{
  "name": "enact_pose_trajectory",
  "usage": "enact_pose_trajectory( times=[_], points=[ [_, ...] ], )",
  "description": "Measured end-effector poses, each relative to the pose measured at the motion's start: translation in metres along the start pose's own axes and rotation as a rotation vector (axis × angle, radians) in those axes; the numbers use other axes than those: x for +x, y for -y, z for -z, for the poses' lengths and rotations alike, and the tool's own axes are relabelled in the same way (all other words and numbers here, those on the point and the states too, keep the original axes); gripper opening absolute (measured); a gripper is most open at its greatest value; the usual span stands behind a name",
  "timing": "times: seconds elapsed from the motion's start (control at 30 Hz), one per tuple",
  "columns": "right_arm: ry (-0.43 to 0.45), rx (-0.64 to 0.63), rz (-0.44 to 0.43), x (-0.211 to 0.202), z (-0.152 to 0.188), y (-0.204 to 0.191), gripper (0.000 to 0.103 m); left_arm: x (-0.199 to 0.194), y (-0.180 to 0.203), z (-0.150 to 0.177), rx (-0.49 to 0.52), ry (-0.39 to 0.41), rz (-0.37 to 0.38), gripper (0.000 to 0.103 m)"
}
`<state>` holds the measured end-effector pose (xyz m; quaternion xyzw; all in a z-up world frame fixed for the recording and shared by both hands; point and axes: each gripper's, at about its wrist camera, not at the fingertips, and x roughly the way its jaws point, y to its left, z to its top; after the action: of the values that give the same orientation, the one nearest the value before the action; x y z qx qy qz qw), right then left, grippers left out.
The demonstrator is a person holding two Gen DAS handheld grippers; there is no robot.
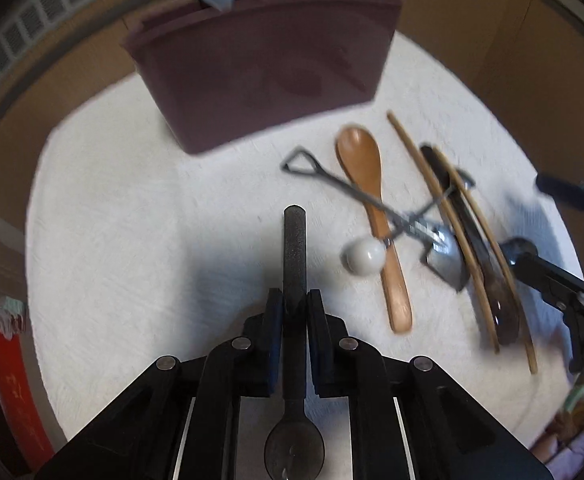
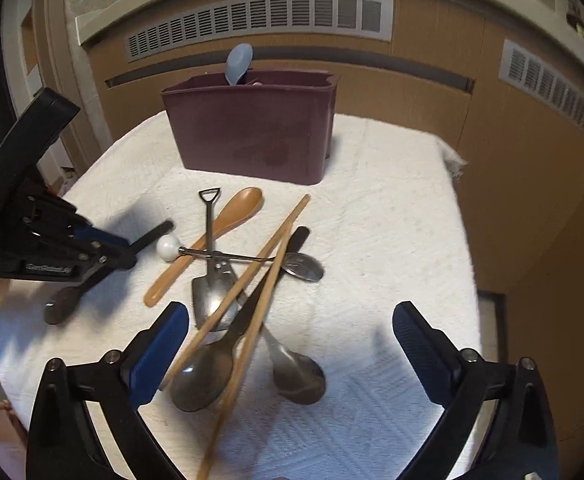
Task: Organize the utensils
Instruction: 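Grasp a wooden chopstick with the right tool while the left tool grasps the dark-handled spoon, then lift the chopstick and dark-handled spoon and carry them over the caddy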
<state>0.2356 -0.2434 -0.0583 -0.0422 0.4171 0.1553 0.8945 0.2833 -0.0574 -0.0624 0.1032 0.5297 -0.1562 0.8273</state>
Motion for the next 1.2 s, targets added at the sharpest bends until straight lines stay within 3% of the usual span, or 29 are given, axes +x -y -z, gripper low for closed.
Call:
enact_pose_trajectory(
  times=[0.03,0.1,0.2,0.3,0.4,0.47,0.6,0.97,1.13,1.2],
  points=[
    [-0.018,0.012,-0.006,0.005,-0.002,0.000,0.073,-0.006,-0.003,0.004,-0.034,0.040,0.015,0.012],
    [-0.052,0.031,-0.012,0.015,-0.004,-0.001,0.041,-0.020,-0.011,0.016,-0.139,0.145,0.055,0.012],
    [-0.076,0.067,-0.054,0.027,-0.007,-0.001,0.038,-0.043,-0.021,0.035,-0.262,0.277,0.110,0.012],
    [-0.077,0.075,-0.036,0.034,-0.012,-0.003,0.036,-0.061,-0.029,0.047,-0.327,0.362,0.141,0.012],
    [-0.105,0.089,-0.024,0.043,-0.015,-0.002,0.021,-0.069,-0.033,0.047,-0.338,0.380,0.154,0.012],
    [-0.114,0.101,-0.023,0.047,-0.015,-0.001,0.020,-0.069,-0.036,0.045,-0.349,0.373,0.170,0.012],
    [-0.088,0.070,-0.008,0.041,-0.014,-0.006,0.007,-0.069,-0.040,0.051,-0.369,0.365,0.182,0.012],
    [0.035,0.053,-0.030,-0.006,-0.019,-0.010,0.005,-0.085,-0.027,0.048,-0.337,0.398,0.189,0.012],
    [0.089,0.082,-0.060,-0.024,-0.025,-0.007,0.005,-0.107,-0.025,0.039,-0.329,0.465,0.177,0.012],
    [0.145,0.096,-0.084,-0.040,-0.035,-0.005,0.005,-0.128,-0.023,0.025,-0.310,0.527,0.188,0.012]
  ],
)
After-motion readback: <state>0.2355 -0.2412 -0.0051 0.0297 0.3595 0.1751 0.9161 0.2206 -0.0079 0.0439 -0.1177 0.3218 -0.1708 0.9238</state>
